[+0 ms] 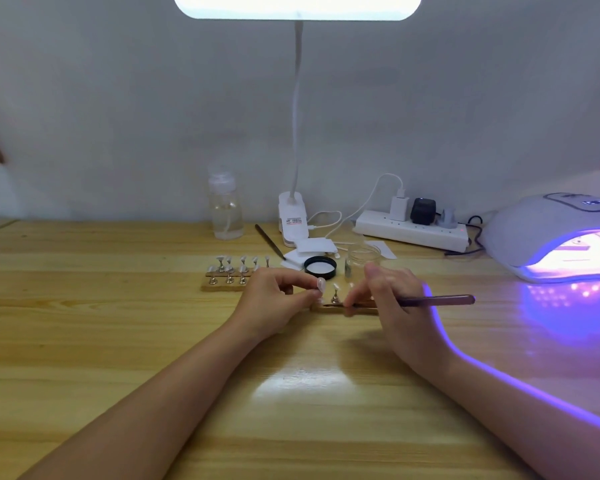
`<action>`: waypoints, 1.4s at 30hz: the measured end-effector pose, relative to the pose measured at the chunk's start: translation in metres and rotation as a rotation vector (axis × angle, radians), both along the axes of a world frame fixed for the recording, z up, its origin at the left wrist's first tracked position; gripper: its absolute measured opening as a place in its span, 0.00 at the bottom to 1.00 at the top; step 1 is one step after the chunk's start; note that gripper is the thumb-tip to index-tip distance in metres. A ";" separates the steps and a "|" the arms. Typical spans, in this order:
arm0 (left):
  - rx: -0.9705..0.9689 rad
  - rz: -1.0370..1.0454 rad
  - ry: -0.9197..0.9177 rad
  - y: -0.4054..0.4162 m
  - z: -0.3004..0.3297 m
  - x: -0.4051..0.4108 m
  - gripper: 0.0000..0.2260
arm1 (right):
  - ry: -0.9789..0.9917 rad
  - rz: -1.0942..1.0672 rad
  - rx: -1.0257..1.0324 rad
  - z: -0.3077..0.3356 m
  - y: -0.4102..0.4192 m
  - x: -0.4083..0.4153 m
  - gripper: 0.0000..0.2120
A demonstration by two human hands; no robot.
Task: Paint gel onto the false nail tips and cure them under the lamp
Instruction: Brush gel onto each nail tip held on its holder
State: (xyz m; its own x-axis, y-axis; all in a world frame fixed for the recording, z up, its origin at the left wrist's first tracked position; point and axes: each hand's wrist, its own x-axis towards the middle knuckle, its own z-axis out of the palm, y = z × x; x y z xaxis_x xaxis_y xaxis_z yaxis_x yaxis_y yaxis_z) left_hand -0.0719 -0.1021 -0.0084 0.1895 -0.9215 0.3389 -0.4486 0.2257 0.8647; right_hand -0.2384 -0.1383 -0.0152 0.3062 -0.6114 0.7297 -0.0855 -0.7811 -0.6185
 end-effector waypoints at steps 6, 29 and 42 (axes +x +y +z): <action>-0.019 -0.010 -0.003 -0.002 -0.002 0.001 0.12 | 0.095 -0.074 0.009 0.001 -0.002 0.001 0.24; 0.019 -0.007 -0.002 -0.001 -0.001 0.000 0.11 | 0.097 -0.122 -0.039 0.001 -0.002 0.001 0.23; -0.001 -0.006 -0.015 -0.001 -0.002 0.000 0.11 | 0.008 -0.021 0.103 0.001 0.004 -0.001 0.22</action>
